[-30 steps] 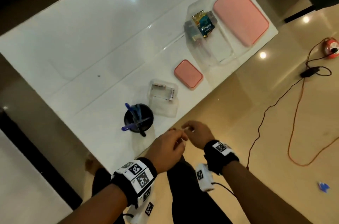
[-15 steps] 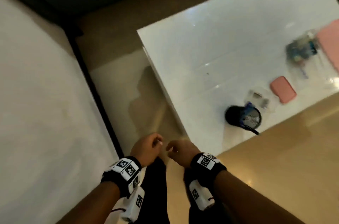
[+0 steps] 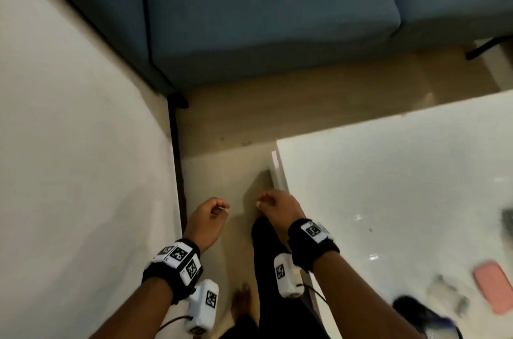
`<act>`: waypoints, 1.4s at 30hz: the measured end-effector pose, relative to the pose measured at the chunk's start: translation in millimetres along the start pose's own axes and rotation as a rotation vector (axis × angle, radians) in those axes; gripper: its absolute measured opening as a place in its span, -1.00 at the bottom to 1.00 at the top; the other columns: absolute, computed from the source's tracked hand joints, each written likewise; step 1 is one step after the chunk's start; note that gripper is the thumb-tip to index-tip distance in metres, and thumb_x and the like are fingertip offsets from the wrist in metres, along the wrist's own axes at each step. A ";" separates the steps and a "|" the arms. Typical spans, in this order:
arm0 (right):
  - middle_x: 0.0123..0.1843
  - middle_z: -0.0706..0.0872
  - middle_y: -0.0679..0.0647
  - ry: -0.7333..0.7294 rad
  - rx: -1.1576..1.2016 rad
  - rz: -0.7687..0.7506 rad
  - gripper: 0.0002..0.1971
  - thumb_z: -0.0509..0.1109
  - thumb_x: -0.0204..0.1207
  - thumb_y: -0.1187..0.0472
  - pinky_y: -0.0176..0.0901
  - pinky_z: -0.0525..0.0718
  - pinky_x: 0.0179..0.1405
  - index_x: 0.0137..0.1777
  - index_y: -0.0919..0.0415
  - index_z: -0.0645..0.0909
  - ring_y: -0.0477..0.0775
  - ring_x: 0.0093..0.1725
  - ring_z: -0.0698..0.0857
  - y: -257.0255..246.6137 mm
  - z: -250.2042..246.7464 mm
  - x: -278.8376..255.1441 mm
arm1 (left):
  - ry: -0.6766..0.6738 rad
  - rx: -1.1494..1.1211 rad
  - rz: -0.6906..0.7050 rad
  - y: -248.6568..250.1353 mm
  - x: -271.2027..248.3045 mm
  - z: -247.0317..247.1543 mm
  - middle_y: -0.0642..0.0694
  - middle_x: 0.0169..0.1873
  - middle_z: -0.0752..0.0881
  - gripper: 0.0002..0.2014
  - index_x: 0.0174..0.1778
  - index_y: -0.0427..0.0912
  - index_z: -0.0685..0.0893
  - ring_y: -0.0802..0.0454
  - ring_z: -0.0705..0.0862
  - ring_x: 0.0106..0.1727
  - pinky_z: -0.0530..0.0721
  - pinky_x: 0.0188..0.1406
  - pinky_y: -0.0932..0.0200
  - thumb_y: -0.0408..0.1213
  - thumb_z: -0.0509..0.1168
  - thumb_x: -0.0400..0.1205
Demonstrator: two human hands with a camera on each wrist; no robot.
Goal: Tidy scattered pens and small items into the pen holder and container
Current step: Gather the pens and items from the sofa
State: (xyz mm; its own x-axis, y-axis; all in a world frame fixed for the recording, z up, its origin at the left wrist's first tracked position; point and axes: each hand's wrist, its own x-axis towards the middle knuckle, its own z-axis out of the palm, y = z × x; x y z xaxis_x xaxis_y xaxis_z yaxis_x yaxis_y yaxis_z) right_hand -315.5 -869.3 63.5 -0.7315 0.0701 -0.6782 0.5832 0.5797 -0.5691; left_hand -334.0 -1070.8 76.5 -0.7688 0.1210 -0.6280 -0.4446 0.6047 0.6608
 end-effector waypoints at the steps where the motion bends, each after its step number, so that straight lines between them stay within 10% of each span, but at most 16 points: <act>1: 0.06 0.79 -0.01 0.001 -0.017 -0.007 -0.84 0.36 0.54 0.07 -0.19 0.64 0.11 0.07 -0.05 0.72 0.05 0.09 0.73 -4.6 -11.5 14.4 | 0.006 0.012 0.011 11.6 15.4 -6.8 -0.02 -0.24 0.74 -0.77 -0.15 0.02 0.69 -0.04 0.72 -0.13 0.62 -0.10 0.25 -0.45 0.28 0.61; 9: -0.17 0.69 -0.16 0.034 -0.164 -0.146 -0.80 0.34 0.56 0.01 -0.21 0.56 -0.02 0.14 -0.08 0.68 -0.01 0.02 0.71 -76.1 -122.4 139.8 | 0.144 0.004 0.171 142.8 179.6 -75.2 -0.01 -0.25 0.69 -0.86 -0.10 -0.16 0.69 0.13 0.62 -0.23 0.51 -0.22 0.52 -0.48 0.31 0.63; 27: 0.19 0.70 0.06 0.266 -0.335 -0.311 -0.66 0.37 0.53 0.14 -0.10 0.58 0.14 0.31 0.01 0.61 0.13 0.13 0.69 -315.0 -269.6 412.4 | 0.301 0.193 0.117 267.4 435.5 -225.5 -0.14 0.23 0.58 -0.46 0.24 -0.08 0.65 -0.17 0.61 0.25 0.55 0.33 0.01 -0.26 0.60 0.33; 36: 0.62 0.38 0.03 0.277 -0.526 -0.331 -0.36 0.36 0.51 0.21 0.08 0.56 0.39 0.62 0.07 0.33 0.25 0.48 0.50 -370.9 -301.1 504.9 | 0.312 0.517 -0.001 268.4 467.0 -217.5 0.05 0.18 0.43 -0.38 0.16 0.17 0.51 -0.14 0.39 0.22 0.52 0.09 0.00 -0.37 0.54 0.25; 42: 0.32 0.52 0.11 0.317 -0.590 -0.277 -0.54 0.24 0.60 0.17 0.19 0.71 -0.04 0.50 0.00 0.39 0.30 0.23 0.58 -360.9 -295.5 517.6 | 0.238 0.525 -0.122 282.6 480.4 -223.9 0.06 0.09 0.41 -0.47 -0.04 0.17 0.45 -0.15 0.36 0.23 0.54 0.04 0.00 -0.33 0.55 0.24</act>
State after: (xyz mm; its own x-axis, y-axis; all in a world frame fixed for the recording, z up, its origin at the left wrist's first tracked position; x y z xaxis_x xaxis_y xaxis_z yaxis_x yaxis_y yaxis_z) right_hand -1009.0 -802.4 55.2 -0.9442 0.0373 -0.3272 0.1394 0.9454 -0.2946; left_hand -931.9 -1018.1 53.7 -0.8355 -0.1168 -0.5370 -0.2955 0.9193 0.2598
